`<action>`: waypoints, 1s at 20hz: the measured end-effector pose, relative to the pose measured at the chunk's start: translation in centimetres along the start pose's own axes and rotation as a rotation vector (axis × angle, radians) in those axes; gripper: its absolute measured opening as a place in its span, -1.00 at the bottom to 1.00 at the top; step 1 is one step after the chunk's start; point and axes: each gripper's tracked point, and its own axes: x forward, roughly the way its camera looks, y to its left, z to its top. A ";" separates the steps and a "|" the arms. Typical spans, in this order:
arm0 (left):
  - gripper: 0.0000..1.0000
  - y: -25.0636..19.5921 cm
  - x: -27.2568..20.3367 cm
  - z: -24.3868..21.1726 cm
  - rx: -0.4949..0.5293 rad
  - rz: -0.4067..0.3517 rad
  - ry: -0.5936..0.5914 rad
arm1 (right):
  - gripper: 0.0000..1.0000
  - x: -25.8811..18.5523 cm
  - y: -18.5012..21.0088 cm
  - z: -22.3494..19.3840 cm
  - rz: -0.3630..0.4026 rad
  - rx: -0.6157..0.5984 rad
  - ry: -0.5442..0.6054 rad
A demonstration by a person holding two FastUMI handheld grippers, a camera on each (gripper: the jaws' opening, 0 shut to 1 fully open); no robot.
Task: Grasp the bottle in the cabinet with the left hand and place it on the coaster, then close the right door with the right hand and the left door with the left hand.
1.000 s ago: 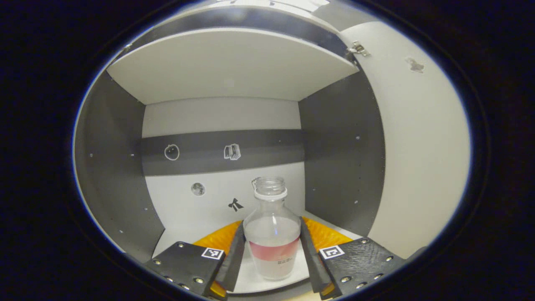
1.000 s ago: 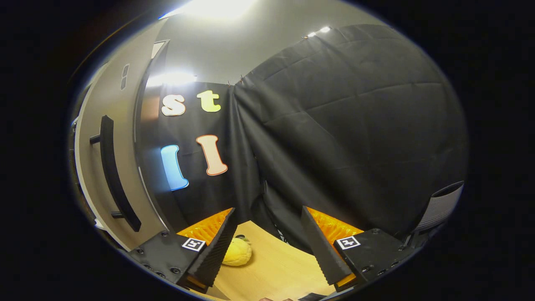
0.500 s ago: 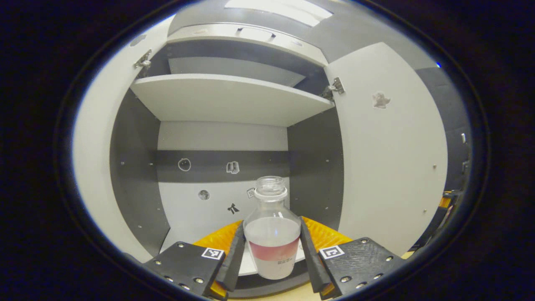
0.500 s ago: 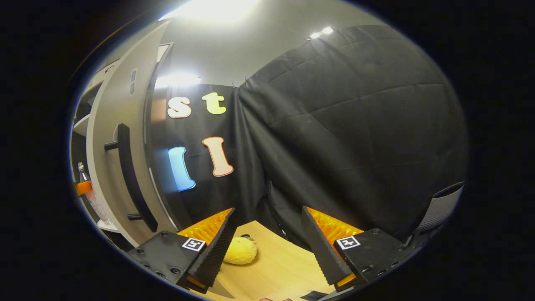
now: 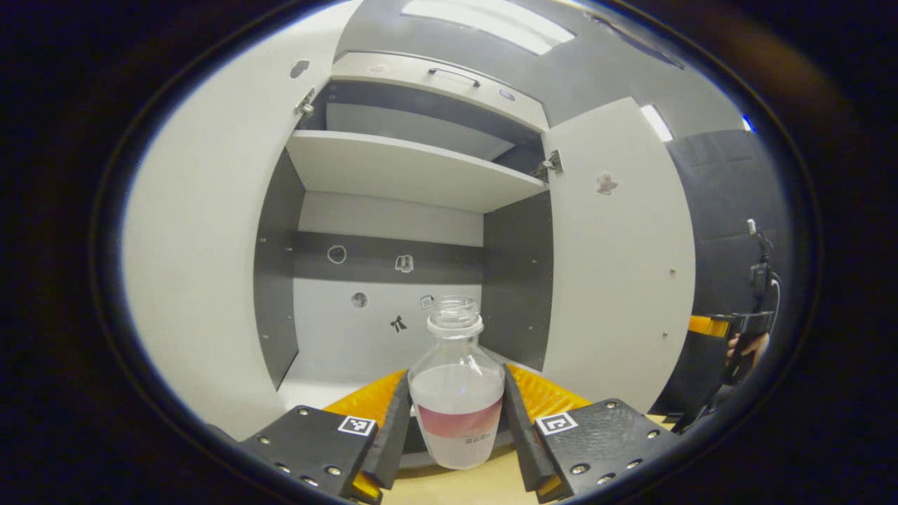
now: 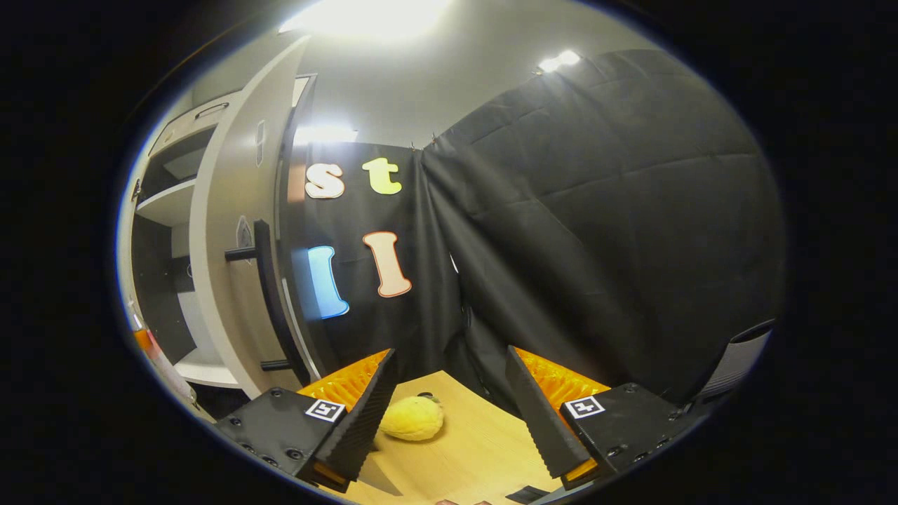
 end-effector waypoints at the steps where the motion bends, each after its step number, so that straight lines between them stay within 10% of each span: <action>1: 0.35 0.1 -0.9 -1.0 -0.012 0.011 0.013 | 0.95 -0.3 0.0 0.1 0.001 -0.001 -0.004; 20: 0.36 -5.6 -10.7 -24.5 0.051 -0.002 0.221 | 0.95 -6.4 0.9 0.8 0.058 -0.033 0.014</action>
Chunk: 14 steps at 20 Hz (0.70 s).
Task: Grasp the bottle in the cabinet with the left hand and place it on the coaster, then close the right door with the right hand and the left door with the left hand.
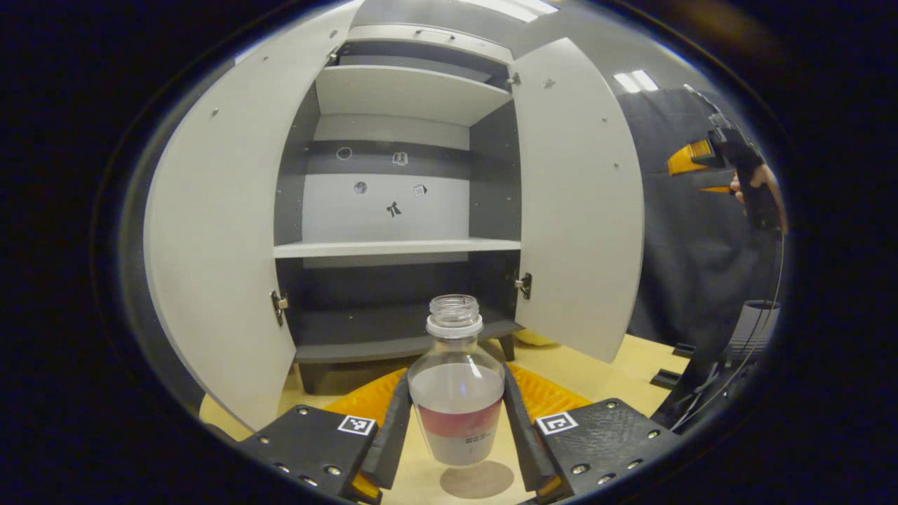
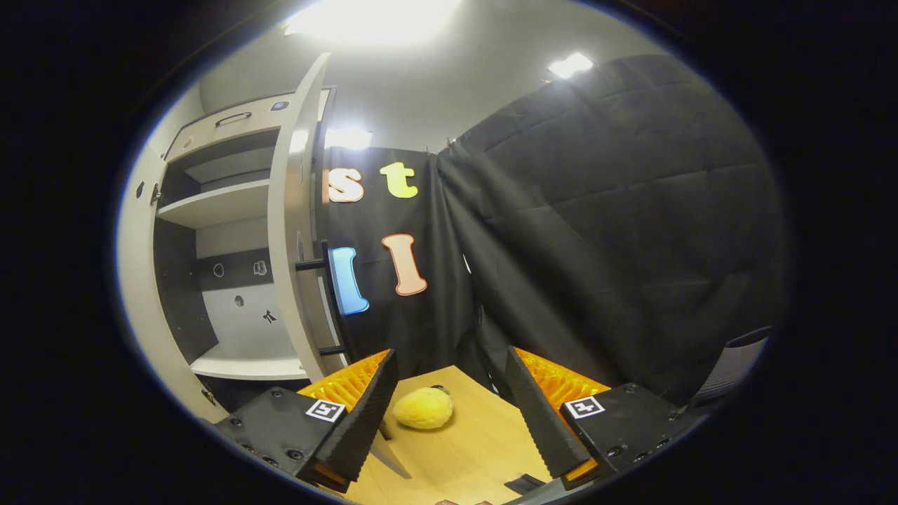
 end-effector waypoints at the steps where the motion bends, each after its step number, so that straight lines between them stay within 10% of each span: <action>1: 0.35 -0.3 0.0 -1.0 0.008 -0.005 0.010 | 0.83 -0.8 0.5 -0.1 0.003 -0.014 0.007; 14: 0.36 -3.0 0.9 -9.9 0.009 -0.017 0.121 | 0.95 -2.1 0.5 -3.3 0.016 -0.104 0.120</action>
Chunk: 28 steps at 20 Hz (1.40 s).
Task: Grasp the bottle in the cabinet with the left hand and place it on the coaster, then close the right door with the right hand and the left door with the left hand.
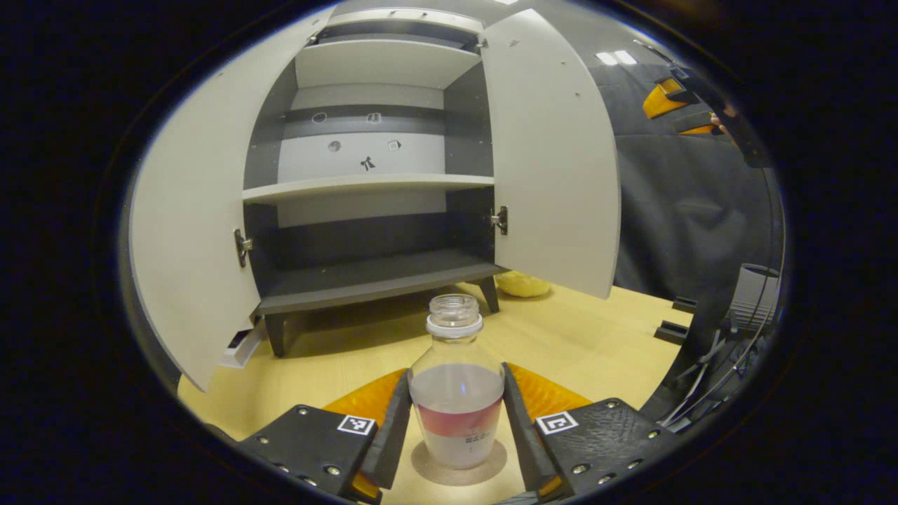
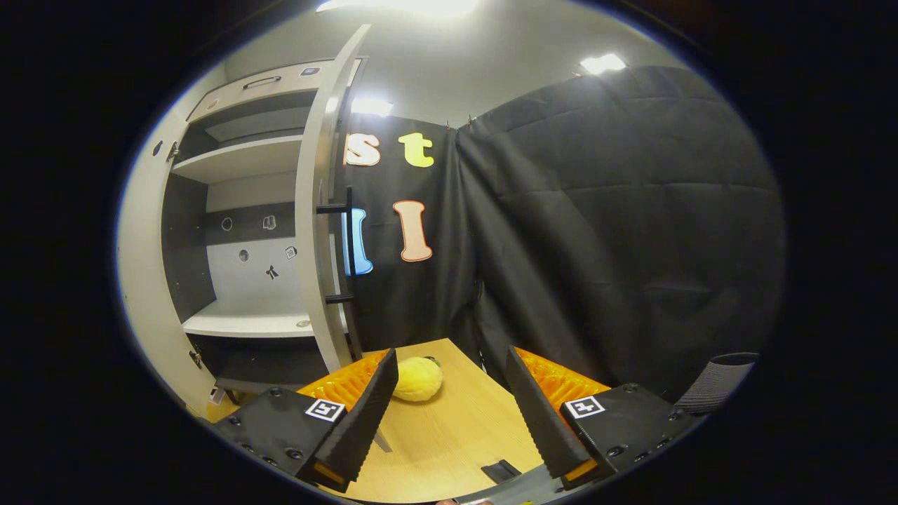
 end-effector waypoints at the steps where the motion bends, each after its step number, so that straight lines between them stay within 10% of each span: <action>1: 0.38 0.0 -0.3 -0.1 -0.007 0.006 -0.001 | 0.95 0.0 -0.2 -0.2 -0.001 0.003 0.007; 12: 0.41 0.0 -1.5 -0.3 0.012 0.011 0.033 | 0.96 0.8 0.4 -1.9 0.002 0.013 0.041; 15: 0.89 -0.8 -2.1 0.6 0.034 -0.019 0.031 | 0.96 1.1 0.8 -1.9 0.014 0.018 0.042; 28: 0.75 1.7 -9.9 14.5 -0.015 0.111 -0.123 | 0.96 2.5 1.0 0.9 0.031 0.066 -0.019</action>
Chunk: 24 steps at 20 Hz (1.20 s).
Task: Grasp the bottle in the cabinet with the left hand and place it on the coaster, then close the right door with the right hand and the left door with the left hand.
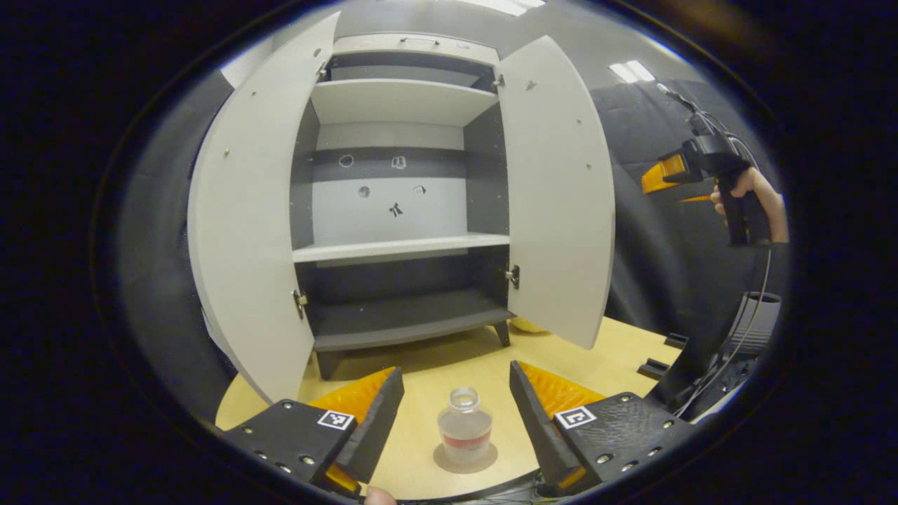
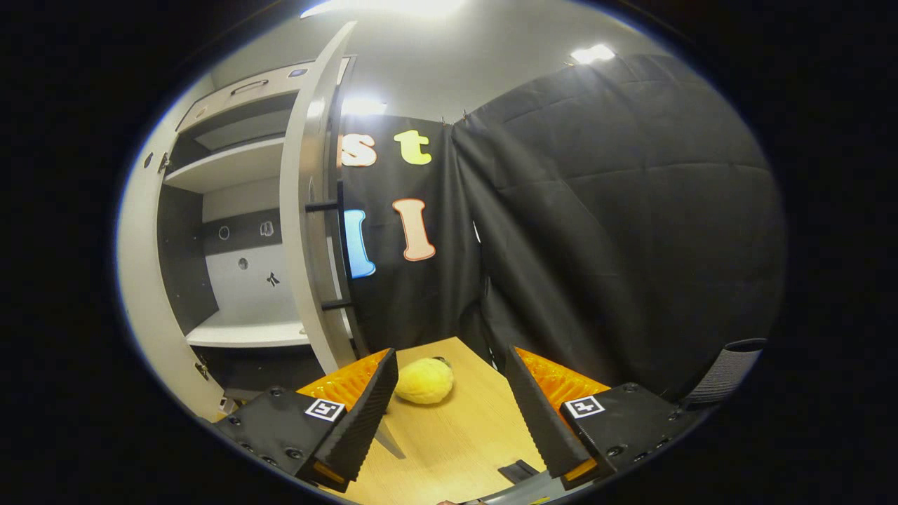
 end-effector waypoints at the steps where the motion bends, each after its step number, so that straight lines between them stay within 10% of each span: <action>1: 0.75 0.5 -0.2 1.7 -0.015 0.018 -0.014 | 0.96 0.3 0.1 0.6 0.011 0.002 -0.017; 9: 0.75 5.0 -0.4 12.5 -0.040 0.297 -0.074 | 0.96 4.3 -0.4 4.6 0.092 -0.047 -0.111; 24: 0.75 4.3 -2.7 20.6 -0.141 0.400 -0.106 | 0.95 9.1 3.3 9.5 0.406 -0.113 -0.112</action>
